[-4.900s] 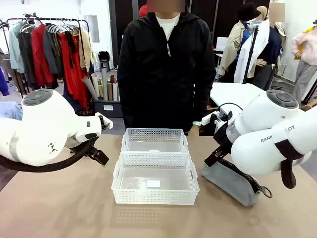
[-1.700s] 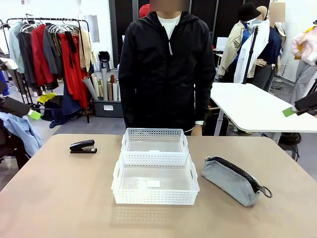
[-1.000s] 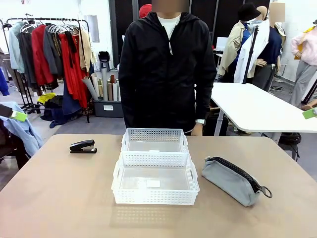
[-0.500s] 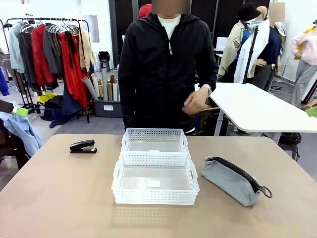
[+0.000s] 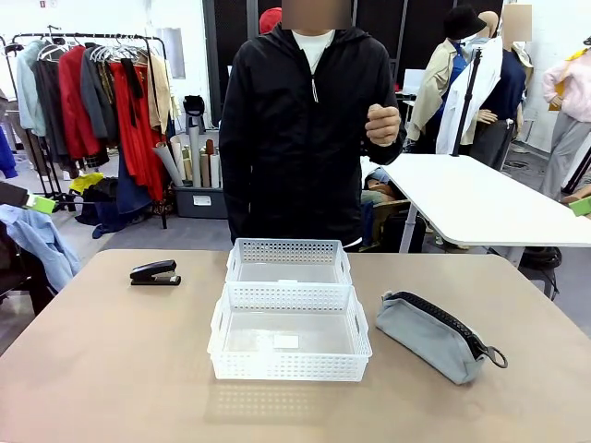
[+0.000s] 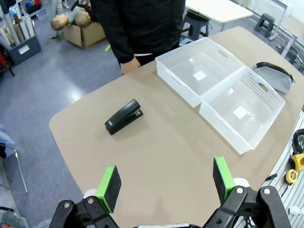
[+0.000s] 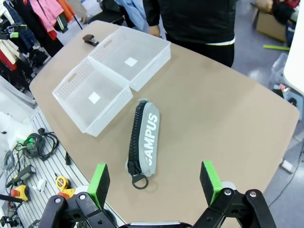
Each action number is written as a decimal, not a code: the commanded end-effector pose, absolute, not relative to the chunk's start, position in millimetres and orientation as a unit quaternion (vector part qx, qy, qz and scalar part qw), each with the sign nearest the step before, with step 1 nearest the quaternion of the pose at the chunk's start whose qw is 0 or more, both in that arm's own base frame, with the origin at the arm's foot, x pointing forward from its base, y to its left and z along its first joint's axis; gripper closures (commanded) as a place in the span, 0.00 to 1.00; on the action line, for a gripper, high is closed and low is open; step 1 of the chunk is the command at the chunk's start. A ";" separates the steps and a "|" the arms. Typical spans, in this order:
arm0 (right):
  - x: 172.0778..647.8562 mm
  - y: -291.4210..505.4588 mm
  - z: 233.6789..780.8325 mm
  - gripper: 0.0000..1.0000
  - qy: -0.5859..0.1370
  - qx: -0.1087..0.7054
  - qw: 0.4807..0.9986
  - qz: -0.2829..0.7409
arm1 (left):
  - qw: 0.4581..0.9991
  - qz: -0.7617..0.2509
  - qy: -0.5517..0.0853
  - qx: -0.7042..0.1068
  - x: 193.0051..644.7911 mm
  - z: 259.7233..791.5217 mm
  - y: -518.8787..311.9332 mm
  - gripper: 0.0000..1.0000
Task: Distribute items into two baskets.
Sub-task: Pick up the Pencil pouch that the person points to.
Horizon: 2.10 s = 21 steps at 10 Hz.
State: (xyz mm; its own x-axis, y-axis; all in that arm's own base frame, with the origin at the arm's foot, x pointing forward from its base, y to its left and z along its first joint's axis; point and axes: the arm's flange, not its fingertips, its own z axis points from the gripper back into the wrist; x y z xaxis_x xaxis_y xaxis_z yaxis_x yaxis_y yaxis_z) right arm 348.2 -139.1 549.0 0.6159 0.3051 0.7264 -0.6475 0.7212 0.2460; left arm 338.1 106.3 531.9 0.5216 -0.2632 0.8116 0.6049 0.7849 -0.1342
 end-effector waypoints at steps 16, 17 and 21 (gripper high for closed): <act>391.1 -112.3 547.8 0.00 -0.265 0.221 0.887 0.308 | 0.846 -0.257 -0.418 -0.207 338.4 531.2 107.3 0.00; 393.6 -102.4 546.9 0.00 -0.250 0.209 0.893 0.309 | 0.846 -0.257 -0.418 -0.207 338.4 531.2 107.3 0.00; 427.8 -49.3 536.4 0.00 -0.161 0.134 0.917 0.341 | 0.846 -0.257 -0.418 -0.207 338.4 531.2 107.3 0.00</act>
State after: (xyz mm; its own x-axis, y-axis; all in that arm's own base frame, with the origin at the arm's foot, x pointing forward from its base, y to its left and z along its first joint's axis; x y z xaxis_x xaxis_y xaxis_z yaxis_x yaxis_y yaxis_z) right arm 419.3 -56.5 530.9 0.7027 0.5585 0.4408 -0.6744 0.7202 0.1627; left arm 337.7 106.5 531.6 0.5257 -0.2653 0.8083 0.6018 0.7875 -0.1329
